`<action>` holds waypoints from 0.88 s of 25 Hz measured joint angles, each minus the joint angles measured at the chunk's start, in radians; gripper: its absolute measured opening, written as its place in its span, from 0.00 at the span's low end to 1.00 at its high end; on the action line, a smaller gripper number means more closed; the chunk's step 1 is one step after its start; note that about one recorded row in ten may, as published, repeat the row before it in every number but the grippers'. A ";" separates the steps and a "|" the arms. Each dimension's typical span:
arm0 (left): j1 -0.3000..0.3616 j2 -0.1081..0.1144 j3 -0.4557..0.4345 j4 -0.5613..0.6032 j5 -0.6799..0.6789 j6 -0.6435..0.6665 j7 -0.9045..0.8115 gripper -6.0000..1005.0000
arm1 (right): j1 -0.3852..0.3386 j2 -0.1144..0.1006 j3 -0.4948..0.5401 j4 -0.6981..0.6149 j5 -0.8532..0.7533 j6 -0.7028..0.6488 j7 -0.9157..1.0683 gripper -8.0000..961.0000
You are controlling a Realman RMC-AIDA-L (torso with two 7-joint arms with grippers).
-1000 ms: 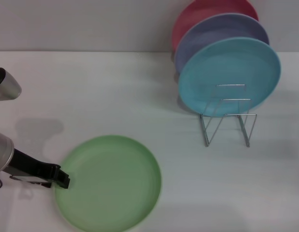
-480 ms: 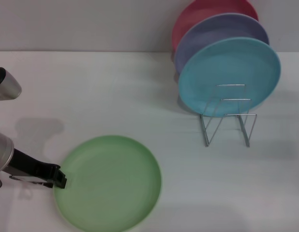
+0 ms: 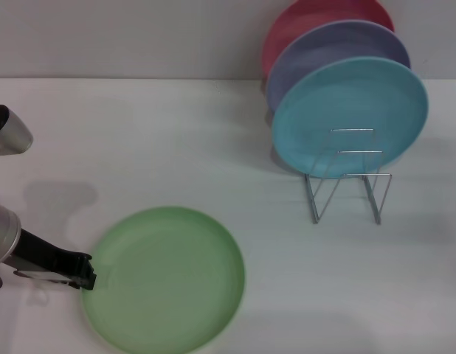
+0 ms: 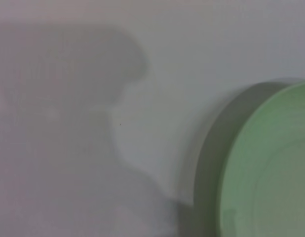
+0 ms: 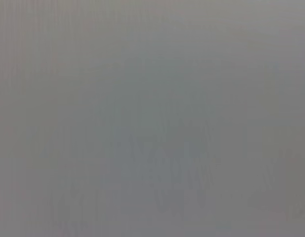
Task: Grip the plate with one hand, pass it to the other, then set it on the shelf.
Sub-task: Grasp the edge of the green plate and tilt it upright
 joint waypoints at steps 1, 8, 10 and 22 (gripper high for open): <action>0.000 0.000 0.000 0.000 0.000 0.000 0.000 0.13 | 0.000 0.000 0.000 0.000 0.000 0.000 0.001 0.76; 0.000 0.000 -0.002 0.003 -0.006 0.002 0.000 0.11 | 0.000 -0.001 0.000 0.000 -0.001 0.000 0.002 0.76; -0.001 0.000 -0.005 0.004 -0.006 0.005 0.000 0.08 | 0.000 -0.001 0.000 0.000 -0.001 0.000 0.002 0.76; -0.028 0.001 -0.015 0.004 -0.033 0.034 0.011 0.04 | -0.003 0.003 0.000 0.000 -0.002 0.000 0.005 0.76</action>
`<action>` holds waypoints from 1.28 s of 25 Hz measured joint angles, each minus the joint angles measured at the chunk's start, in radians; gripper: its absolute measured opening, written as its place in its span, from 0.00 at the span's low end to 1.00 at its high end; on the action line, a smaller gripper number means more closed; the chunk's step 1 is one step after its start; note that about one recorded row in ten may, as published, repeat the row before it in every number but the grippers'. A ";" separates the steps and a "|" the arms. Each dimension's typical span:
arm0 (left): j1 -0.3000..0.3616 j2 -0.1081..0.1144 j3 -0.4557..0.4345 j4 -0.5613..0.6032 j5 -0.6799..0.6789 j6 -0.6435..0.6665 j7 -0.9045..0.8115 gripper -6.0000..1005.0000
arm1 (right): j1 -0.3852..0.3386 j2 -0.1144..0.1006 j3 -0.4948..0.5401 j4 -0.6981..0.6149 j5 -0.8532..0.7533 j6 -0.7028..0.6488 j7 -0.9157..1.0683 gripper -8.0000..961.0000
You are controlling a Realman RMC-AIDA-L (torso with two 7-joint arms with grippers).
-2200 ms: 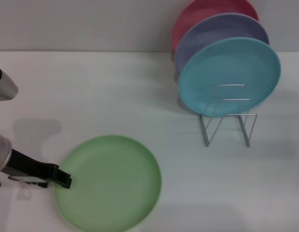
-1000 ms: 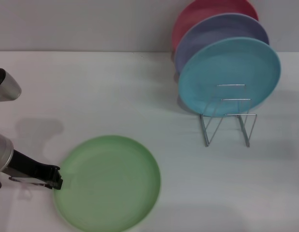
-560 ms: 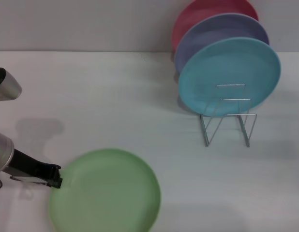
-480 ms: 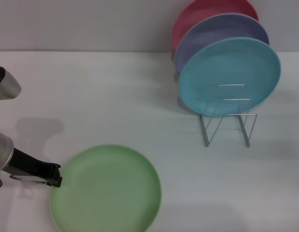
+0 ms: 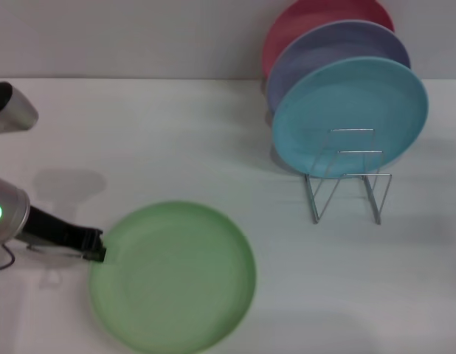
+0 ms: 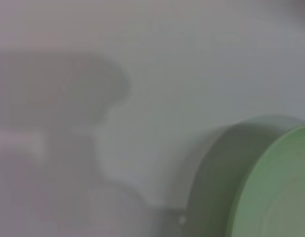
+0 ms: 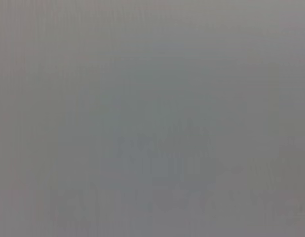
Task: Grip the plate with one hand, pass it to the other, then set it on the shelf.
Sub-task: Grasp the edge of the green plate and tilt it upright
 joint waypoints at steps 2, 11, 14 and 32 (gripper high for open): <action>-0.006 0.001 -0.011 0.001 -0.011 0.028 0.007 0.04 | -0.001 0.000 0.000 0.000 0.000 0.000 0.002 0.76; -0.012 0.000 -0.038 -0.021 -0.029 0.224 0.024 0.04 | -0.008 0.003 0.000 0.001 0.006 0.000 0.004 0.76; -0.005 0.000 -0.041 -0.045 -0.047 0.308 0.035 0.04 | -0.009 0.004 0.000 0.003 0.006 0.000 0.004 0.76; 0.149 -0.004 0.081 -0.113 -0.307 0.955 0.219 0.04 | -0.015 0.005 0.000 0.001 0.001 0.002 0.002 0.76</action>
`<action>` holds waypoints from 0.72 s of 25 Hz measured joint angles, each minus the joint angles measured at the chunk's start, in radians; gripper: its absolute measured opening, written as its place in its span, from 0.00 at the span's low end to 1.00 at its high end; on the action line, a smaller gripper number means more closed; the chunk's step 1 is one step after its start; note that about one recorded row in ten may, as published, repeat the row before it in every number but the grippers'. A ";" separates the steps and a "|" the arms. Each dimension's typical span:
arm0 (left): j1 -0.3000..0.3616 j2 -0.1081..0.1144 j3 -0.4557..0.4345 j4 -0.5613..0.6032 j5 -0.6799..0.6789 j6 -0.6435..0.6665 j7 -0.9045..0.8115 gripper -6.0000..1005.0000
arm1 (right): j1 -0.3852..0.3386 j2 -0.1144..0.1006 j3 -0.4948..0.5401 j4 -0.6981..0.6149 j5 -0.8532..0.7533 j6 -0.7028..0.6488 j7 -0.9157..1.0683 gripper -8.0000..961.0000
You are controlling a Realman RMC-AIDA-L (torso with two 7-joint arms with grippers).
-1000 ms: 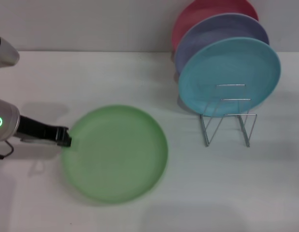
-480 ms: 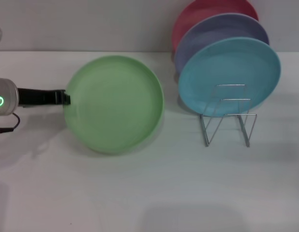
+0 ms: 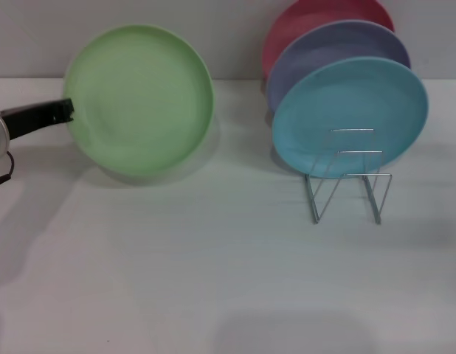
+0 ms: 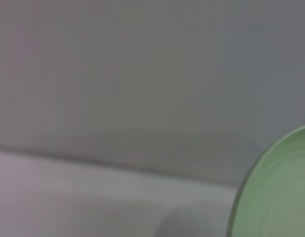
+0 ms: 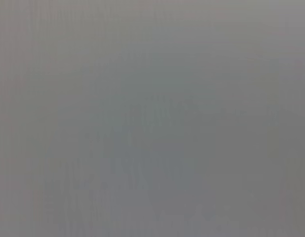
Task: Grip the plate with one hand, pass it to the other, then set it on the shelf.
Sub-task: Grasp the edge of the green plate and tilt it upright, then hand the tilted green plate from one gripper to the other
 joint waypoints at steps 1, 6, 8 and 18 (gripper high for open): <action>0.014 0.000 0.023 0.000 -0.010 0.049 0.006 0.04 | 0.000 0.000 0.000 0.000 0.000 0.001 -0.001 0.76; 0.057 0.003 0.144 -0.008 -0.034 0.270 0.039 0.04 | 0.000 0.000 0.000 -0.001 -0.001 0.003 -0.004 0.76; 0.070 0.003 0.192 -0.012 -0.034 0.352 0.042 0.04 | 0.000 0.000 0.000 -0.001 -0.001 0.004 -0.005 0.76; 0.117 0.007 0.480 -0.078 -0.025 0.873 0.042 0.04 | 0.001 0.000 -0.002 0.001 -0.001 0.006 -0.006 0.76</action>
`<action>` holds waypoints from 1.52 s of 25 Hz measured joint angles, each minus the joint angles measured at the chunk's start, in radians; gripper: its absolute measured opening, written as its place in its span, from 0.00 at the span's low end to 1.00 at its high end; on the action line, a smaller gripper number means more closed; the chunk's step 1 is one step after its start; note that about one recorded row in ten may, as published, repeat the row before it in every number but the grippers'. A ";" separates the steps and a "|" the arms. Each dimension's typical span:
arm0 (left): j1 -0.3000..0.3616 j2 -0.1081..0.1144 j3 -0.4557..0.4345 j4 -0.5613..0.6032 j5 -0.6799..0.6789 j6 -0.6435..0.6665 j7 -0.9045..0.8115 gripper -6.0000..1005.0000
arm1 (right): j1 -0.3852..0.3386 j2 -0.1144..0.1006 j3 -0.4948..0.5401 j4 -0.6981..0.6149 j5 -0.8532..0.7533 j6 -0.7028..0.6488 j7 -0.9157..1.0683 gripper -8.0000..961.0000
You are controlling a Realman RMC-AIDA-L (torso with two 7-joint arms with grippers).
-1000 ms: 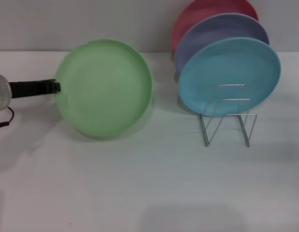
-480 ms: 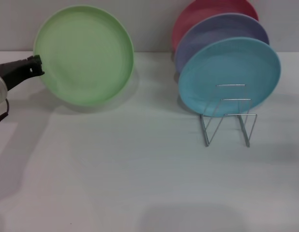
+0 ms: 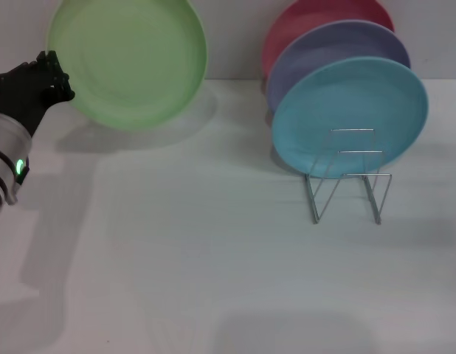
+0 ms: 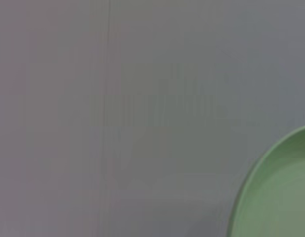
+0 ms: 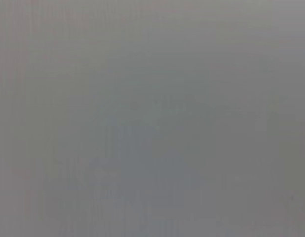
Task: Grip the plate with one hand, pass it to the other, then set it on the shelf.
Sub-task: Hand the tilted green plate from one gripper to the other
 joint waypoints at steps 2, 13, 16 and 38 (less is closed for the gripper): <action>-0.007 0.000 0.070 -0.059 0.001 0.134 -0.007 0.04 | 0.000 0.000 0.000 0.000 0.000 0.000 0.000 0.76; -0.061 -0.001 0.269 -0.354 0.065 0.581 -0.314 0.05 | 0.001 0.000 0.000 -0.001 0.000 0.000 -0.001 0.76; -0.067 -0.004 0.276 -0.504 0.171 0.753 -0.556 0.05 | -0.001 0.000 0.000 -0.001 0.000 0.000 -0.001 0.75; -0.022 -0.018 0.428 -0.687 0.175 1.006 -0.630 0.05 | -0.206 0.030 -0.002 0.202 -0.260 -0.344 -0.060 0.75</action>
